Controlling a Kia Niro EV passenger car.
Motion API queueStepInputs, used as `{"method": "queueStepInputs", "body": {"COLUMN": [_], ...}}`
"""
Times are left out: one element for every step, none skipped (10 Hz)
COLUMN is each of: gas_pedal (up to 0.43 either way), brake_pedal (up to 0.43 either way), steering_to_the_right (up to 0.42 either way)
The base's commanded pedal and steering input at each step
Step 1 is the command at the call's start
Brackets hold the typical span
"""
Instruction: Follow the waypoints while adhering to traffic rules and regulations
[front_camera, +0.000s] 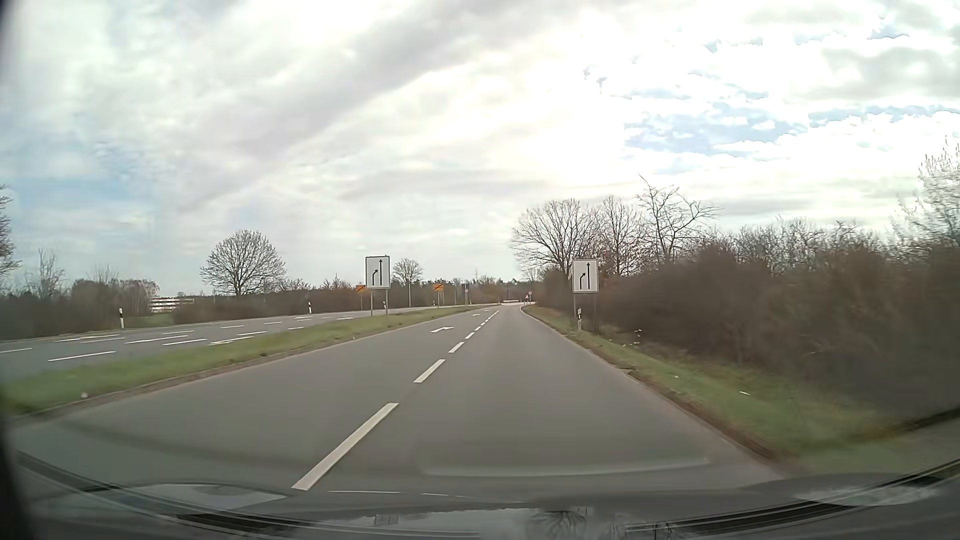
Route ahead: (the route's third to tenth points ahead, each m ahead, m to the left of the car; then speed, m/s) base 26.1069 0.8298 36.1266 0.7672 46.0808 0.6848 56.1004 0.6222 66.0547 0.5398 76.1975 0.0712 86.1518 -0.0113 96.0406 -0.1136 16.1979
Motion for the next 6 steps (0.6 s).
{"method": "queueStepInputs", "body": {"gas_pedal": [0.378, 0.378, 0.378, 0.378, 0.378, 0.378], "brake_pedal": [0.0, 0.0, 0.0, 0.0, 0.0, 0.0], "steering_to_the_right": [-0.002, -0.002, -0.002, -0.002, -0.001, -0.001]}}
